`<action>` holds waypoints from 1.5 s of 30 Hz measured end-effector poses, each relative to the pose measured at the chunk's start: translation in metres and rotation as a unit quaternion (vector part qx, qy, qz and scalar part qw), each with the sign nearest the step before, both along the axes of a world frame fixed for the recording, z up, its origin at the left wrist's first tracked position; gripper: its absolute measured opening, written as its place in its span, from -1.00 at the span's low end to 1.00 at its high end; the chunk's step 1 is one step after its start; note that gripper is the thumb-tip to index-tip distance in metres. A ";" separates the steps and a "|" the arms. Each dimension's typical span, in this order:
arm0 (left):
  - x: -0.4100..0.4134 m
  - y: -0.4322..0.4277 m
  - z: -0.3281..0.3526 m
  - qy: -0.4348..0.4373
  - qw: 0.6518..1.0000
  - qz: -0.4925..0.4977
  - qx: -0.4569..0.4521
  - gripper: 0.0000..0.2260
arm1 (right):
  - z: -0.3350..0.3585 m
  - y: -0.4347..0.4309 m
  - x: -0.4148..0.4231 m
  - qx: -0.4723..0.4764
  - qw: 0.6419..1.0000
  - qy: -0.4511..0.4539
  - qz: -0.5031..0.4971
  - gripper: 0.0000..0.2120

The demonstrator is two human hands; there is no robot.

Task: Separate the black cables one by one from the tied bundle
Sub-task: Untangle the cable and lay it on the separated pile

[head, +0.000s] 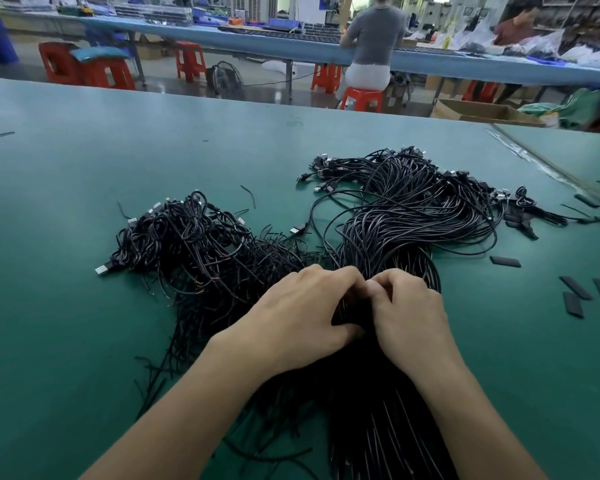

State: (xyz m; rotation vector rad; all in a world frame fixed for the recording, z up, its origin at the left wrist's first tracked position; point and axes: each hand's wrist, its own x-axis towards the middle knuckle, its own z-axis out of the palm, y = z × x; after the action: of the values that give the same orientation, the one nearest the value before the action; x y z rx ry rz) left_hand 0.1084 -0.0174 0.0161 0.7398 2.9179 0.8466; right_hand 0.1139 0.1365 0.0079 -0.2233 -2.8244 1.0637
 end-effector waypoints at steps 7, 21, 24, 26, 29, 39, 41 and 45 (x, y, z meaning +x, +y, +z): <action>0.000 0.003 0.001 0.028 0.999 0.013 -0.027 -0.74 | -0.002 0.000 0.001 0.009 1.000 0.012 -0.006 -0.86; -0.002 -0.002 0.002 0.021 0.999 0.050 0.008 -0.81 | 0.011 0.000 -0.007 -0.018 0.999 -0.045 -0.002 -0.86; -0.002 -0.002 0.002 0.023 0.998 0.050 0.005 -0.83 | 0.019 0.002 -0.002 0.038 0.999 0.021 0.003 -0.89; -0.002 -0.004 0.003 0.026 0.998 0.059 0.024 -0.86 | 0.029 0.003 -0.003 0.036 0.997 0.074 0.008 -0.91; -0.002 -0.002 0.003 0.056 0.988 0.124 0.073 -0.79 | 0.047 0.001 0.000 -0.042 0.991 0.114 0.060 -0.85; -0.012 -0.010 0.010 0.027 0.908 0.168 0.382 -0.84 | 0.074 -0.019 0.038 -0.132 0.894 0.036 0.428 -0.82; -0.016 -0.015 0.016 0.000 0.837 0.238 0.493 -0.67 | 0.079 -0.014 0.040 -0.137 0.881 0.031 0.451 -0.83; -0.020 -0.039 0.043 0.075 0.663 0.320 0.672 -0.59 | 0.085 0.004 0.033 -0.132 0.908 0.123 0.378 -0.78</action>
State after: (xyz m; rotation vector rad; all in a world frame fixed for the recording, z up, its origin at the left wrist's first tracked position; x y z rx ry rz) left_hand 0.0884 -0.0564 0.0592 -0.4632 2.0375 3.1415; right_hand 0.1474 0.1401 0.0934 0.9930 -2.5383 1.4625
